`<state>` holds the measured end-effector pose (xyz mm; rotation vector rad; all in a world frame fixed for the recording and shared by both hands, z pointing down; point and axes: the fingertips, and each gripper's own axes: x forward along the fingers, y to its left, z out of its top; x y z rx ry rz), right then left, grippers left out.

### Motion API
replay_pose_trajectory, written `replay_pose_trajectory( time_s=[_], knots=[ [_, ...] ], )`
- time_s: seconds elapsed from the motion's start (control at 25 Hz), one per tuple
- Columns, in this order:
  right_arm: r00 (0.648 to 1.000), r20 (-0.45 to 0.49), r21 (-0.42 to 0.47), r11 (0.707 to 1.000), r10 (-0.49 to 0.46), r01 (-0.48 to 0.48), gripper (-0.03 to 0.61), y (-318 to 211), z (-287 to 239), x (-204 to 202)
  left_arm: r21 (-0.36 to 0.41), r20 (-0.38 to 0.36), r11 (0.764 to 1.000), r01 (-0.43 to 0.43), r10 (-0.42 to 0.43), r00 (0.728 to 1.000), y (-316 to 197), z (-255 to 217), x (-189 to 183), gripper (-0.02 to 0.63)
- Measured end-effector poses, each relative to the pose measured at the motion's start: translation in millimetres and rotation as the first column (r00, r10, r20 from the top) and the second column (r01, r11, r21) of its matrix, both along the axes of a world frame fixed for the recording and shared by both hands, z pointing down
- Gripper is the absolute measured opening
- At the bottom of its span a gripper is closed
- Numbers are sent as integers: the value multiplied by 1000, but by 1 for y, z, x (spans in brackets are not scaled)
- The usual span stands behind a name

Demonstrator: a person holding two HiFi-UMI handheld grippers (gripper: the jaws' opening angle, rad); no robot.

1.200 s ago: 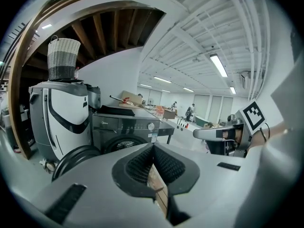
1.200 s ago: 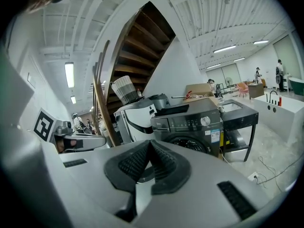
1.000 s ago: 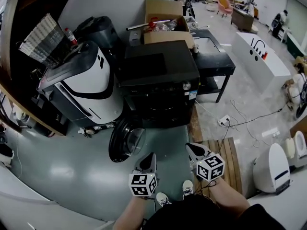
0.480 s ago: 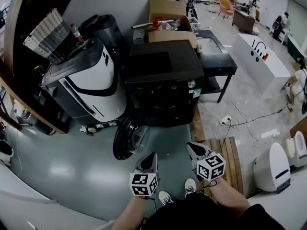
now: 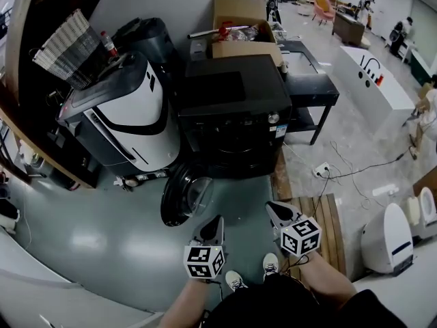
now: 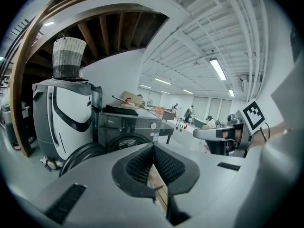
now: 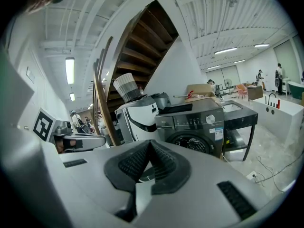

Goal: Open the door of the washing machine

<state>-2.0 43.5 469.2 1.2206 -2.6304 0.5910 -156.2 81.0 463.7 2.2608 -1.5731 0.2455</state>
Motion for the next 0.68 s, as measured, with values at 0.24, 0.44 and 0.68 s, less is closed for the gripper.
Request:
replay_pose_trajectory(
  time_s=[0.24,0.44,0.68],
  knots=[
    [1000,5,-12,1000,8,-8,17,0,3,7,-3,5,1000,-6,6,1000,-1,1,8,18],
    [1000,8,-18,1000,12,-11,17,2,4,12,-6,1,1000,-5,5,1000,-1,1,13,18],
    [1000,10,-20,1000,15,-15,17,5,9,12,-7,0,1000,-8,8,1000,1,6,14,18]
  ],
)
